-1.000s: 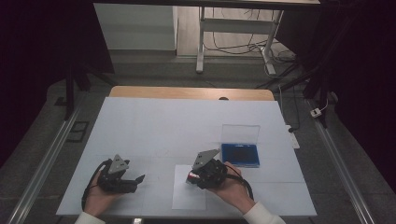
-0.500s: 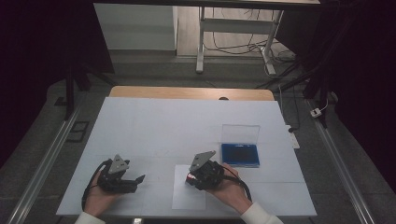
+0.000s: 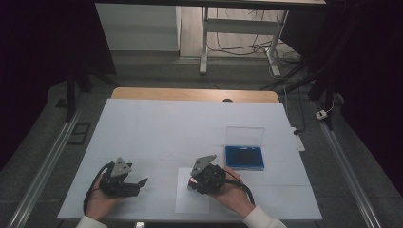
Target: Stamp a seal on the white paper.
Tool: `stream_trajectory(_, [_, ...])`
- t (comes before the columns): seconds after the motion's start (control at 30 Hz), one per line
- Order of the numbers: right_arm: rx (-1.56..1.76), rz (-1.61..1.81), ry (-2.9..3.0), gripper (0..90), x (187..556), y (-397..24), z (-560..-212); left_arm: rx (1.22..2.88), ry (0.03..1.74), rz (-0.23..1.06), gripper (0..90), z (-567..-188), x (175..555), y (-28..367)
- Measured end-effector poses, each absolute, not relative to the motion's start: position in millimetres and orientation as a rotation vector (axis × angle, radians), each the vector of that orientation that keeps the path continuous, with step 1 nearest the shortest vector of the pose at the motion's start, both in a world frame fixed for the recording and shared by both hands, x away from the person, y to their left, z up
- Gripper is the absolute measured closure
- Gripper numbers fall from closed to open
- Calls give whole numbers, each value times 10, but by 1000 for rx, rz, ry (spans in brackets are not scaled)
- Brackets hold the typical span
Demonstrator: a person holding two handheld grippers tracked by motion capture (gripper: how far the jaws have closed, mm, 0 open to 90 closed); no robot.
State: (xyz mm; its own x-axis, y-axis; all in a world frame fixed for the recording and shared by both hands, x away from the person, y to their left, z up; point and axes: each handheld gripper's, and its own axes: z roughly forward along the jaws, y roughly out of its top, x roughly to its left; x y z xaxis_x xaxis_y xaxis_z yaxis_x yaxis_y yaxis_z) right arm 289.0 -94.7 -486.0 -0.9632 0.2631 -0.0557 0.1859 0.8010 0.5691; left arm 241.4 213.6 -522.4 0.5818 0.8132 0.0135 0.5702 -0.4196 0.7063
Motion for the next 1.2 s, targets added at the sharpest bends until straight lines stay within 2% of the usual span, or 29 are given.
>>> stream_trajectory(1.2, [356, 811, 2872, 707, 2906, -870, -4956, 2158, 1089, 466, 192, -5220, 2404, 2113])
